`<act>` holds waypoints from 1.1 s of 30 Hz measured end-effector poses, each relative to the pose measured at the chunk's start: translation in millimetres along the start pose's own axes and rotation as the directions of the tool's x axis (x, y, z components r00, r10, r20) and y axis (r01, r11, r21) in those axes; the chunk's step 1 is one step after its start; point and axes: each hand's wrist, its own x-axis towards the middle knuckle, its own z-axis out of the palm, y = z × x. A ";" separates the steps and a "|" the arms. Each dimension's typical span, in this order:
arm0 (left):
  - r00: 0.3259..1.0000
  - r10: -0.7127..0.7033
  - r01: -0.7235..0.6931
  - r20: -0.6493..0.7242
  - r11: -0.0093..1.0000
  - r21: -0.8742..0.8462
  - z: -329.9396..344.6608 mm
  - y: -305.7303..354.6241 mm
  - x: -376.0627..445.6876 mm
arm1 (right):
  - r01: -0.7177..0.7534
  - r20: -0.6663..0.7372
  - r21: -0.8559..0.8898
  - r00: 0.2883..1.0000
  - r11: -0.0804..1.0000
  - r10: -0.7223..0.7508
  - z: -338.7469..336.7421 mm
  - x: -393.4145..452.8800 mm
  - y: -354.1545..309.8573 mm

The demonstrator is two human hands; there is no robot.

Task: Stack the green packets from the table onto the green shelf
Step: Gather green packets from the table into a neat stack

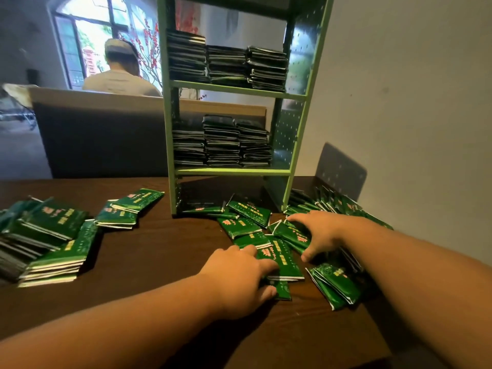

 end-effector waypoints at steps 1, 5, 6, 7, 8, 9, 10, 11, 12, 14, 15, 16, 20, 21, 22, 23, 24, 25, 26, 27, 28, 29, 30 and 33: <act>1.000 -0.019 0.018 -0.011 0.999 -0.041 2.3 -0.6 0.9 | 0.010 -0.023 -0.017 1.000 1.000 -0.010 0.9 2.1 -1.4; 0.990 -0.115 0.089 -0.084 0.959 -0.269 4.0 6.2 4.9 | 0.012 -0.182 -0.204 0.982 0.979 -0.050 13.0 -0.8 -11.9; 0.984 -0.146 0.109 -0.101 0.946 -0.306 4.3 9.8 6.3 | -0.004 -0.215 -0.239 0.975 0.971 -0.049 17.3 -1.2 -13.7; 0.978 -0.177 0.131 -0.115 0.936 -0.326 5.8 12.9 7.7 | -0.025 -0.241 -0.251 0.970 0.968 -0.038 21.1 -0.3 -14.8; 0.970 -0.204 0.150 -0.131 0.930 -0.335 7.5 15.5 10.2 | -0.050 -0.260 -0.247 0.965 0.968 -0.017 23.2 0.9 -15.5; 0.963 -0.227 0.167 -0.147 0.925 -0.340 9.7 17.5 13.1 | -0.073 -0.279 -0.243 0.960 0.967 0.003 23.8 2.1 -15.2; 0.955 -0.250 0.180 -0.162 0.917 -0.357 12.3 18.2 15.6 | -0.089 -0.296 -0.247 0.955 0.965 0.012 24.1 4.0 -16.0; 0.945 -0.275 0.190 -0.175 0.900 -0.392 14.3 18.3 18.4 | -0.103 -0.320 -0.256 0.947 0.961 0.016 23.6 4.9 -17.3; 0.935 -0.302 0.194 -0.185 0.873 -0.448 15.6 18.3 20.8 | -0.120 -0.345 -0.265 0.938 0.957 0.022 23.2 4.5 -18.7; 0.913 -0.359 0.192 -0.192 0.797 -0.572 13.8 17.6 24.1 | -0.160 -0.403 -0.264 0.914 0.951 0.042 21.7 2.3 -20.6; 0.904 -0.384 0.192 -0.188 0.757 -0.624 11.8 17.0 24.7 | -0.180 -0.423 -0.257 0.904 0.949 0.056 21.0 0.9 -21.2; 0.897 -0.404 0.192 -0.179 0.721 -0.666 10.2 15.9 25.7 | -0.198 -0.437 -0.248 0.896 0.948 0.073 19.9 -2.0 -22.6; 0.864 -0.497 0.198 -0.075 0.474 -0.858 4.4 8.9 24.1 | -0.217 -0.488 -0.134 0.864 0.967 0.127 9.6 -19.5 -31.5; 0.861 -0.508 0.192 -0.035 0.388 -0.901 3.3 6.3 21.8 | -0.209 -0.502 -0.090 0.854 0.974 0.137 5.7 -25.6 -34.8; 0.860 -0.511 0.178 -0.004 0.307 -0.935 2.0 2.1 18.4 | -0.203 -0.512 -0.048 0.846 0.978 0.150 0.6 -33.2 -40.2; 0.860 -0.510 0.156 0.019 0.226 -0.961 0.5 -2.4 15.5 | -0.196 -0.529 -0.007 0.833 0.981 0.163 -4.4 -40.7 -45.1; 0.860 -0.509 0.135 0.039 0.153 -0.979 -2.2 -6.6 10.7 | -0.196 -0.550 0.040 0.814 0.980 0.186 -9.1 -49.0 -50.3; 0.859 -0.510 0.113 0.050 0.094 -0.989 -4.5 -9.5 6.4 | -0.189 -0.575 0.091 0.792 0.978 0.207 -12.9 -57.2 -53.8; 0.852 -0.522 0.095 0.049 0.061 -0.994 -7.2 -15.6 -0.2 | -0.172 -0.600 0.149 0.767 0.974 0.228 -16.1 -65.3 -60.4; 0.836 -0.547 0.066 0.031 0.046 -0.997 -9.6 -21.4 -6.9 | -0.141 -0.620 0.214 0.745 0.967 0.246 -17.6 -72.6 -66.2; 0.819 -0.574 0.029 -0.002 0.045 -0.999 -12.6 -29.9 -16.3 | -0.092 -0.637 0.283 0.726 0.955 0.259 -18.6 -78.0 -76.0; 0.799 -0.600 -0.013 -0.042 0.053 -0.999 -15.2 -35.1 -23.7 | -0.036 -0.651 0.348 0.710 0.937 0.269 -18.6 -84.3 -83.2; 0.775 -0.628 -0.046 -0.069 0.054 -0.998 -17.4 -42.3 -31.9 | 0.021 -0.662 0.404 0.697 0.915 0.276 -17.5 -88.0 -92.6; 0.670 -0.738 -0.070 -0.078 0.042 -0.997 -20.3 -70.3 -53.5 | 0.168 -0.678 0.532 0.672 0.830 0.299 -11.8 -91.3 -130.7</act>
